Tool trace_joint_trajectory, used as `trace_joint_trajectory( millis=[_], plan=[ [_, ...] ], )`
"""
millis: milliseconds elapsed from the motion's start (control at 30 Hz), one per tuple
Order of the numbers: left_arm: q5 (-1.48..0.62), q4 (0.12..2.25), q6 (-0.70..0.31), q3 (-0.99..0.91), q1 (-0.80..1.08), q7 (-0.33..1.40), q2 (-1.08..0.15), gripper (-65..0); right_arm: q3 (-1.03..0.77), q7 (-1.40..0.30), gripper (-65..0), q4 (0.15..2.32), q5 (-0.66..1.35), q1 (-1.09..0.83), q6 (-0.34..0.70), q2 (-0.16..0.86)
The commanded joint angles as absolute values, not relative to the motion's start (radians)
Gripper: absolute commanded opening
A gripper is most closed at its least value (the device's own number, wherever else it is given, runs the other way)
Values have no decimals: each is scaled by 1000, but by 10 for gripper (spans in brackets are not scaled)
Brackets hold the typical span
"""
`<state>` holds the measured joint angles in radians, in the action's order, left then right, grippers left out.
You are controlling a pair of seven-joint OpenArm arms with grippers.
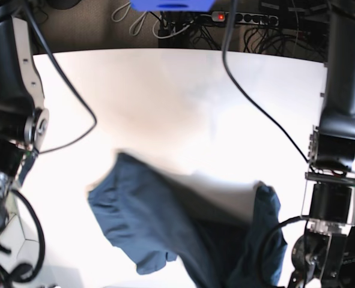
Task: Layout the t-shirt on the table in an organized manner, then fold the t-shirt properly
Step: 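Lift the shirt high with both grippers and shake it out, then lower the shirt with both grippers, stretching the edge between them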
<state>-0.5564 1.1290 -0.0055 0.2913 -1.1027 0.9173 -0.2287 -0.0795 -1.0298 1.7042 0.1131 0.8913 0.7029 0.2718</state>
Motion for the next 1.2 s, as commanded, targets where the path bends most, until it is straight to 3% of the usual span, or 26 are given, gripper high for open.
trace_joint_trajectory(
  millis=[0, 267, 700, 967, 1167],
  plan=[
    [-553, 1184, -5, 283, -1145, 908, -248, -650, -90, -1026, -650, 1722, 114, 875, 698, 274],
    [-547, 1474, -5, 278, -894, 1110, -400, -650, -94, -987, -648, 1626, 113, 685, 698, 173],
    [-498, 1728, -5, 278, -398, 1116, -657, -650, -88, -748, -377, 1222, 113, 656, 698, 36],
    [-387, 1781, -7, 278, -231, 1109, -774, -650, -88, -616, -360, 952, 114, 693, 698, 10],
    [-383, 1853, -7, 278, -131, 1116, -792, -650, -88, -559, -359, 805, 113, 722, 698, -33]
  ],
)
